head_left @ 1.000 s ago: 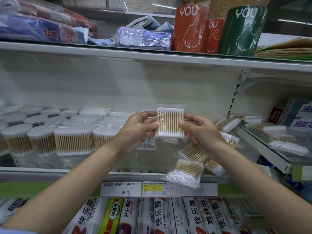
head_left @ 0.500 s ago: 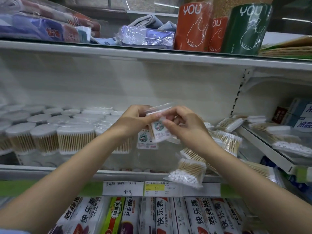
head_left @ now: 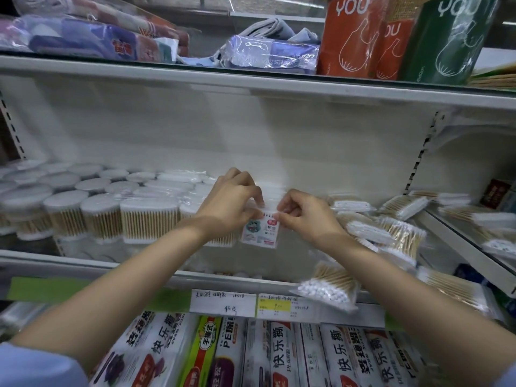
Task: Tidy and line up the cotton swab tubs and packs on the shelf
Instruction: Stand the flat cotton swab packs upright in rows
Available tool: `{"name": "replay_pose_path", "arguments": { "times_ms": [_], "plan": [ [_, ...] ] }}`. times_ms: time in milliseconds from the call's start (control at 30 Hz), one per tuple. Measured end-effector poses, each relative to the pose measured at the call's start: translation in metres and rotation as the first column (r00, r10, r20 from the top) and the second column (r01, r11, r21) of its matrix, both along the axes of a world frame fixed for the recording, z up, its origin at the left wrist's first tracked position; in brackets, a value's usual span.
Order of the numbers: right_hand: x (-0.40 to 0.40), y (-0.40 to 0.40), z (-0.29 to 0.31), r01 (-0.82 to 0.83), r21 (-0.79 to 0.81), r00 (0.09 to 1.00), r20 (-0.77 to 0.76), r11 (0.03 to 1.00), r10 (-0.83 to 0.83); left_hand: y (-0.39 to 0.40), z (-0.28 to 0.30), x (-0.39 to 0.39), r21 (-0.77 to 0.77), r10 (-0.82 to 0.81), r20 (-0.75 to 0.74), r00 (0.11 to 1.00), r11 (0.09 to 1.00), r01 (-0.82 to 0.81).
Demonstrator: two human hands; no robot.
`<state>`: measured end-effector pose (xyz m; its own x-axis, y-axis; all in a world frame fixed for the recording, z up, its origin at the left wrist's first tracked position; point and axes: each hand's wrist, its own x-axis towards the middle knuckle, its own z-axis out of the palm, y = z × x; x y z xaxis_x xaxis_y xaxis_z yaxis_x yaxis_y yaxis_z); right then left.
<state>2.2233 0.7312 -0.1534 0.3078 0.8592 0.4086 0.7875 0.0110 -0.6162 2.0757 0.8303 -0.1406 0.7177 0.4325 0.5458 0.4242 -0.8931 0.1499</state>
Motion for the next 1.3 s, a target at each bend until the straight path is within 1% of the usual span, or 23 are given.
{"name": "replay_pose_path", "arguments": {
  "times_ms": [67,133,267,367,433,500,567,633,733,800,867,967,1033,1100,1133,1167,1200,1233,1300],
  "plan": [
    [-0.001,0.003,-0.004,0.0,-0.002,0.999,0.044,1.0,0.0,0.0,-0.006,0.001,0.057,0.04,-0.03,0.999,0.998,-0.039],
    [-0.002,0.004,-0.007,-0.004,-0.01,0.996,0.092,1.0,0.005,-0.002,-0.012,0.003,0.072,0.08,-0.055,0.995,0.994,-0.076],
    [0.001,-0.002,-0.001,0.001,-0.053,0.997,0.079,0.999,0.003,-0.005,-0.011,0.006,0.072,0.127,-0.075,0.989,0.99,-0.121],
    [0.008,-0.012,0.006,0.013,-0.045,0.998,0.062,0.999,-0.011,-0.013,-0.005,0.011,0.088,0.12,-0.061,0.991,0.989,-0.115],
    [0.011,-0.023,0.012,0.01,-0.024,1.0,0.014,1.0,-0.01,-0.022,-0.006,0.015,0.067,0.033,-0.004,0.999,0.997,-0.033],
    [0.014,-0.035,0.017,0.009,-0.012,1.0,-0.028,1.0,-0.01,-0.034,-0.008,0.019,-0.031,-0.138,0.059,0.989,0.99,0.14],
    [0.019,-0.046,0.021,0.019,-0.013,0.999,-0.051,1.0,-0.02,-0.051,-0.008,0.021,-0.199,-0.303,0.054,0.951,0.931,0.308],
    [0.024,-0.054,0.022,0.04,-0.011,0.997,-0.068,0.999,-0.04,-0.069,-0.011,0.024,-0.327,-0.43,-0.008,0.903,0.854,0.404],
    [0.03,-0.064,0.021,0.085,-0.012,0.994,-0.075,0.996,-0.085,-0.086,-0.019,0.029,-0.399,-0.555,-0.148,0.818,0.79,0.464],
    [0.032,-0.07,0.02,0.089,-0.007,0.99,-0.105,0.996,-0.09,-0.088,-0.023,0.033,-0.429,-0.604,-0.194,0.773,0.761,0.487],
    [0.033,-0.076,0.019,0.09,-0.003,0.988,-0.129,0.996,-0.09,-0.086,-0.023,0.035,-0.433,-0.632,-0.223,0.742,0.746,0.506],
    [0.034,-0.083,0.02,0.083,0.009,0.983,-0.164,0.997,-0.08,-0.083,-0.024,0.035,-0.436,-0.631,-0.269,0.727,0.753,0.493],
    [0.033,-0.086,0.02,0.062,0.018,0.978,-0.202,0.998,-0.057,-0.082,-0.023,0.033,-0.459,-0.624,-0.21,0.753,0.743,0.487],
    [0.031,-0.087,0.02,0.001,0.043,0.965,-0.261,0.999,0.01,-0.079,-0.019,0.031,-0.508,-0.586,-0.091,0.805,0.723,0.469],
    [0.03,-0.088,0.02,-0.028,0.057,0.956,-0.291,0.998,0.043,-0.077,-0.015,0.029,-0.568,-0.553,-0.009,0.833,0.688,0.451],
    [0.029,-0.089,0.02,-0.05,0.06,0.949,-0.307,0.997,0.067,-0.073,-0.012,0.029,-0.644,-0.511,0.091,0.855,0.624,0.442],
    [0.029,-0.089,0.019,-0.067,0.05,0.95,-0.303,0.997,0.079,-0.068,-0.009,0.029,-0.706,-0.46,0.181,0.869,0.554,0.441],
    [0.029,-0.089,0.018,-0.079,0.024,0.956,-0.28,0.997,0.083,-0.064,-0.006,0.029,-0.737,-0.414,0.246,0.876,0.508,0.447],
    [0.027,-0.088,0.018,-0.1,-0.021,0.967,-0.238,0.995,0.092,-0.059,-0.003,0.03,-0.747,-0.357,0.321,0.877,0.473,0.467]
  ]
}}
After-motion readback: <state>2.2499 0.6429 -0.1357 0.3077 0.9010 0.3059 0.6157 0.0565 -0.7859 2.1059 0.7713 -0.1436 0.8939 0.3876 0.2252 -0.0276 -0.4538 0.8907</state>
